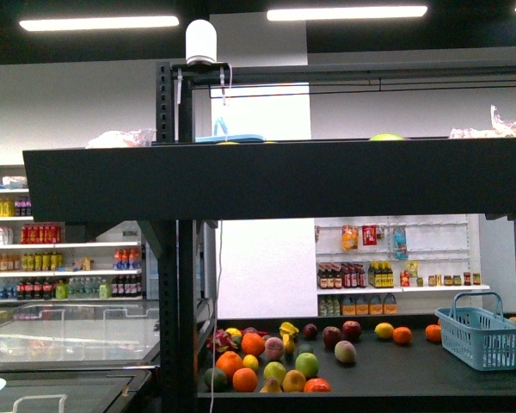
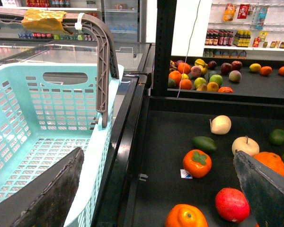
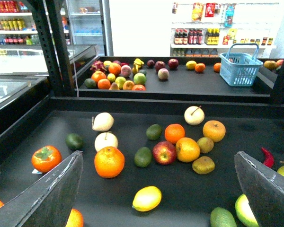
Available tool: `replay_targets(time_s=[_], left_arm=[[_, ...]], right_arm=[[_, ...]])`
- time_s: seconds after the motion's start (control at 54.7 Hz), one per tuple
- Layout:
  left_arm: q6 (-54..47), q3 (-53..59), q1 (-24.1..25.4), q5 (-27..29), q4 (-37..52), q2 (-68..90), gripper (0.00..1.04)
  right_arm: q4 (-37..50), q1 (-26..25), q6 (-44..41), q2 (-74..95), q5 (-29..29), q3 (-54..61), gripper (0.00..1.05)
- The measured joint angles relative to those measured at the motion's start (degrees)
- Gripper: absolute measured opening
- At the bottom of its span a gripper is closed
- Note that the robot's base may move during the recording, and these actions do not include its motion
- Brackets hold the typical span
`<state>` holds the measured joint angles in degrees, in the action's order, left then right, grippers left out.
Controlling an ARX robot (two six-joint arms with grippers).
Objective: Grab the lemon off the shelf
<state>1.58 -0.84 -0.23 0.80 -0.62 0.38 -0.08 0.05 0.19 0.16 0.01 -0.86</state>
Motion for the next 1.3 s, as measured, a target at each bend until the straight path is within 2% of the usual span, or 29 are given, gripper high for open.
replay_targets(time_s=[0.055,0.164,0.256,0.402,0.493,0.676,0.859,1.115,1.243,1.298], left_arm=[[6.1,-1.5,-1.2,2.4,-2.9,2.9,0.97],[17.6,-7.2,-0.1,-3.0,0.9,14.4,0.97],[24.2,-18.7,6.4,-11.4,7.8,30.2,0.97],[37.2,-31.9,16.4,-18.8,14.2,49.2,0.97],[47.6,-38.2,21.2,-20.2,16.4,60.1,0.97],[64.0,-46.4,26.2,-21.2,18.6,75.1,0.97],[71.6,-51.8,27.1,-20.9,22.9,84.2,0.97],[73.8,-56.2,26.9,-19.8,24.0,89.9,0.97],[73.7,-57.0,26.5,-19.2,24.0,90.4,0.76],[73.7,-57.1,26.4,-19.2,24.0,90.4,0.64]], right_arm=[[0.0,0.0,0.0,0.0,0.0,0.0,0.97],[0.0,0.0,0.0,0.0,0.0,0.0,0.97],[0.0,0.0,0.0,0.0,0.0,0.0,0.97],[0.0,0.0,0.0,0.0,0.0,0.0,0.97],[0.0,0.0,0.0,0.0,0.0,0.0,0.97],[0.0,0.0,0.0,0.0,0.0,0.0,0.97],[0.0,0.0,0.0,0.0,0.0,0.0,0.97],[0.0,0.0,0.0,0.0,0.0,0.0,0.97],[0.0,0.0,0.0,0.0,0.0,0.0,0.97],[0.0,0.0,0.0,0.0,0.0,0.0,0.97]])
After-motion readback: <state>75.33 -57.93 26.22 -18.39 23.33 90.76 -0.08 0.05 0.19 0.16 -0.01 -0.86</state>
